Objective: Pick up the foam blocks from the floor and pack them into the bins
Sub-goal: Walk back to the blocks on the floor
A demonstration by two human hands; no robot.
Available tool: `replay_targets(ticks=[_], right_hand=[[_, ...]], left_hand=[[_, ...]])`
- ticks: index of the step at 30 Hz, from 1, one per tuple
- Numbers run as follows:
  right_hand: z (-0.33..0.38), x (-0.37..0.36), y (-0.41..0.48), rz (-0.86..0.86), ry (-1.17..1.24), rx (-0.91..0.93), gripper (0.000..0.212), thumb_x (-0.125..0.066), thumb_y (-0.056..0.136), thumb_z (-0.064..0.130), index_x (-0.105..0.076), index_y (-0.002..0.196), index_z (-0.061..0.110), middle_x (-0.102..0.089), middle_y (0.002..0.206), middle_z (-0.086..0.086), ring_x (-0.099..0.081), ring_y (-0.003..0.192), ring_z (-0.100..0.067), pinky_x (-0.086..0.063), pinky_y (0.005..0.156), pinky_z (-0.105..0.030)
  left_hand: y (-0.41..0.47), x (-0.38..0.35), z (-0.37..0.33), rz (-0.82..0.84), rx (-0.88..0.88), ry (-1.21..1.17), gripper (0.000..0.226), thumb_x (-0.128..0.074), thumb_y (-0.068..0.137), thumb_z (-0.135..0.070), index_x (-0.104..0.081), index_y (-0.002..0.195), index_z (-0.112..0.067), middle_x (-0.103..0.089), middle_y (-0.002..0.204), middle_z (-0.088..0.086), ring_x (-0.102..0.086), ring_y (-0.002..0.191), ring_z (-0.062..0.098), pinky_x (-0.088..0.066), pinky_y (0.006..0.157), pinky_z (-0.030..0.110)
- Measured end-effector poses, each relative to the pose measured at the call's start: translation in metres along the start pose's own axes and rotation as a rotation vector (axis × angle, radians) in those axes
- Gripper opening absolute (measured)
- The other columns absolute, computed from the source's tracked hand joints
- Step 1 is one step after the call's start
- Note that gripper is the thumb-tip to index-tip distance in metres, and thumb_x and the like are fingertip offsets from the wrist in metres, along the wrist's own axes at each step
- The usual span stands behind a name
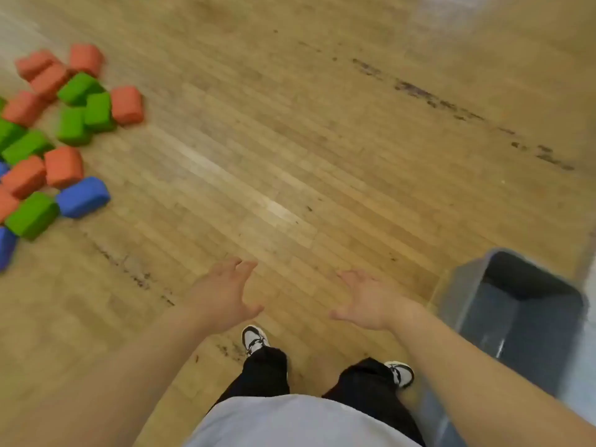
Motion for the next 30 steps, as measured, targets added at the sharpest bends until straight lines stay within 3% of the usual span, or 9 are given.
replay_targets(ticks=[5,10,17,22,30], right_hand=[[0.188,0.005,0.081,-0.015,-0.224,0.142,0.109,-0.061,0.077,0.079,-0.014,0.163,0.03,-0.014,0.17,-0.003,-0.021,0.154,-0.027,-0.028,0.122,-0.044],[0.347,0.025,0.127,0.008,-0.396,0.287,0.109,-0.062,0.077,0.078,-0.014,0.162,0.031,-0.013,0.17,-0.002,-0.021,0.154,-0.027,-0.029,0.121,-0.048],[0.497,0.071,0.19,0.031,-0.547,0.444,0.103,-0.064,0.081,0.071,-0.012,0.163,0.034,-0.008,0.171,0.002,-0.014,0.156,-0.026,-0.026,0.121,-0.05],[0.587,0.121,0.264,0.058,-0.633,0.531,0.102,-0.065,0.081,0.071,-0.015,0.162,0.034,-0.01,0.17,0.002,-0.016,0.155,-0.026,-0.027,0.12,-0.049],[0.753,0.188,0.352,0.136,-0.83,0.663,0.103,-0.067,0.079,0.071,-0.019,0.161,0.033,-0.018,0.168,0.001,-0.027,0.151,-0.026,-0.034,0.119,-0.048]], left_hand=[[-0.05,0.005,0.194,-0.042,0.242,-0.135,0.094,-0.056,0.087,-0.073,-0.011,0.16,-0.035,-0.014,0.168,0.002,-0.017,0.154,0.027,-0.031,0.119,0.045],[-0.089,0.016,0.316,-0.115,0.38,-0.305,0.095,-0.055,0.086,-0.074,-0.013,0.16,-0.033,-0.016,0.167,0.003,-0.023,0.152,0.028,-0.033,0.119,0.047],[-0.078,0.039,0.415,-0.183,0.529,-0.502,0.097,-0.055,0.085,-0.076,-0.011,0.161,-0.033,-0.013,0.168,0.002,-0.017,0.154,0.027,-0.03,0.121,0.046],[-0.05,0.083,0.477,-0.239,0.666,-0.59,0.096,-0.058,0.085,-0.074,-0.015,0.16,-0.033,-0.02,0.165,-0.001,-0.023,0.151,0.024,-0.038,0.115,0.044],[-0.025,0.164,0.574,-0.335,0.859,-0.764,0.097,-0.057,0.086,-0.073,-0.012,0.161,-0.033,-0.016,0.167,0.001,-0.022,0.151,0.026,-0.032,0.119,0.043]])
Point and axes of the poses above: each hand's wrist, its own y-axis towards the middle knuckle, its own x-axis out of the back of the hand, z = x × y, the point moved 7 cm from there along y, towards the middle knuckle
